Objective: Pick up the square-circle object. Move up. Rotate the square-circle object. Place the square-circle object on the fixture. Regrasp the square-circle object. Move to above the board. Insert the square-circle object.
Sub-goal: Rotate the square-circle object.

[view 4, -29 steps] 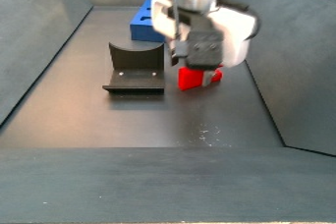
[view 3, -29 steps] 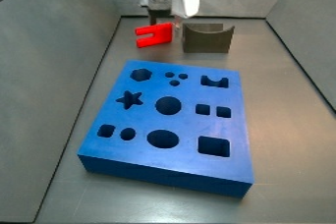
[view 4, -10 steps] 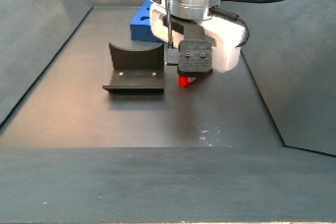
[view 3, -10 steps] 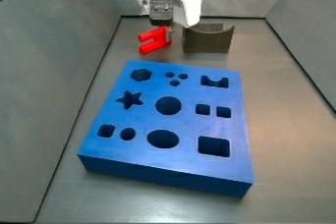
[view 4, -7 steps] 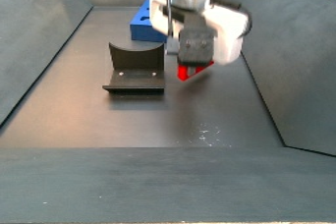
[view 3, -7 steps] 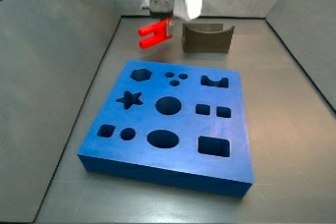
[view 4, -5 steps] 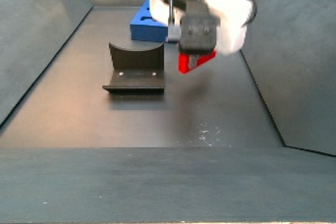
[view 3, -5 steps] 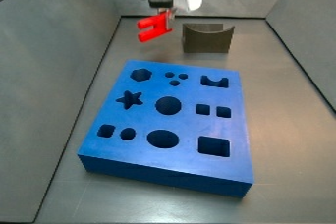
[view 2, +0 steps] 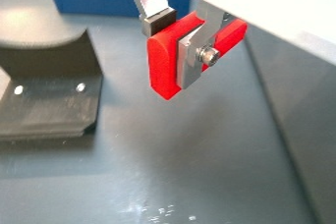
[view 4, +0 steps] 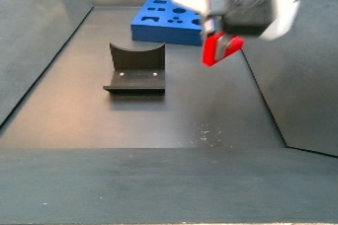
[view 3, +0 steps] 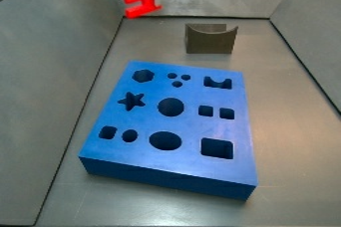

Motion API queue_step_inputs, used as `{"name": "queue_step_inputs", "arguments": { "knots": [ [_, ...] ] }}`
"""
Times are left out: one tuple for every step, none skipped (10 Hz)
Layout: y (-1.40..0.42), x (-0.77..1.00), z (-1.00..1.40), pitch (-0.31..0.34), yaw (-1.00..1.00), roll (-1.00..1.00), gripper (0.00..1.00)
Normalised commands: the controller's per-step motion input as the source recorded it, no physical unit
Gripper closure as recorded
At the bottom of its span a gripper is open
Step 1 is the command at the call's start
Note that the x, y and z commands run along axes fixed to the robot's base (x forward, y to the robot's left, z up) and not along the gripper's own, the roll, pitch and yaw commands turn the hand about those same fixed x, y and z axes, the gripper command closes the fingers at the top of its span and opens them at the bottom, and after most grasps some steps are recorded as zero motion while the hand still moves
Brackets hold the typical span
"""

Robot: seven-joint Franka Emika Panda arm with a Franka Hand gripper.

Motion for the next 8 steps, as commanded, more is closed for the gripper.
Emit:
{"name": "queue_step_inputs", "arguments": {
  "knots": [
    [0.0,0.0,0.0,0.0,-1.0,0.0,1.0],
    [0.02,0.07,-0.12,0.004,-1.0,0.0,1.0],
    [0.02,0.09,-0.11,0.004,-1.0,0.0,1.0],
    [0.01,0.06,-0.07,0.003,-1.0,0.0,1.0],
    [0.01,0.04,-0.05,0.002,-1.0,0.0,1.0],
    [0.01,0.04,-0.04,0.002,-1.0,0.0,1.0],
    [0.02,0.04,-0.04,0.002,-1.0,0.0,1.0],
    [0.02,0.04,-0.04,0.003,-1.0,0.0,1.0]
  ]
}}
